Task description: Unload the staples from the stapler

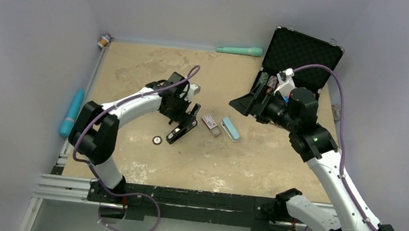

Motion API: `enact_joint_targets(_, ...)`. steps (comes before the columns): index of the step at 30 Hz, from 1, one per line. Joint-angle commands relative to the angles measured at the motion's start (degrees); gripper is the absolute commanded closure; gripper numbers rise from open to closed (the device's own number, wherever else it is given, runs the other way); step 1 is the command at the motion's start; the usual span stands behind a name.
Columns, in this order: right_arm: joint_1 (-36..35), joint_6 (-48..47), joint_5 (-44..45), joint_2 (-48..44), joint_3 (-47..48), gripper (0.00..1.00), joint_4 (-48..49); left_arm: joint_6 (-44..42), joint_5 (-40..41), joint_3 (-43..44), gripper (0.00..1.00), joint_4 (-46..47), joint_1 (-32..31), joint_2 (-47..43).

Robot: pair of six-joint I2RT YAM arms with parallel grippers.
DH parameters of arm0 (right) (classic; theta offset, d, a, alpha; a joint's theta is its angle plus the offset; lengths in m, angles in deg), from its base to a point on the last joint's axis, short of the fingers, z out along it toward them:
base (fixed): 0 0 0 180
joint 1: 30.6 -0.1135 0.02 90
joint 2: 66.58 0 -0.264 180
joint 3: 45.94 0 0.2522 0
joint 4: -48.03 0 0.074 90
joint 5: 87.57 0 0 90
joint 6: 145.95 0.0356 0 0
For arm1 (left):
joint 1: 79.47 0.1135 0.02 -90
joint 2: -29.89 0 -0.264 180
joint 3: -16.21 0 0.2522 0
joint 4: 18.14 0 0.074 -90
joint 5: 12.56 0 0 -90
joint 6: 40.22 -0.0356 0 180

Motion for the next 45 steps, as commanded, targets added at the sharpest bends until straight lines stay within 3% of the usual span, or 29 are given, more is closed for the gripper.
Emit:
enact_joint_targets(1,0.2,-1.1,-3.6,-0.2,1.9,0.01,5.5,-1.3,0.2,4.1,0.0,1.2,-0.5,3.1)
enact_joint_targets(13,0.2,-5.6,-3.8,3.6,6.5,0.01,2.0,-0.6,1.3,4.8,0.09,1.7,-3.3,8.2)
enact_joint_targets(17,0.1,-5.9,-3.5,2.2,5.9,0.02,0.7,-0.2,1.6,3.9,0.25,2.3,-3.9,8.9)
enact_joint_targets(29,0.2,-4.9,-2.5,-1.8,3.4,0.01,0.1,-1.5,4.3,1.4,1.0,3.0,-4.6,8.8)
enact_joint_targets(45,0.1,-2.0,-1.6,-2.8,1.0,0.03,1.0,4.0,3.7,4.4,1.0,-2.8,-4.5,-0.2)
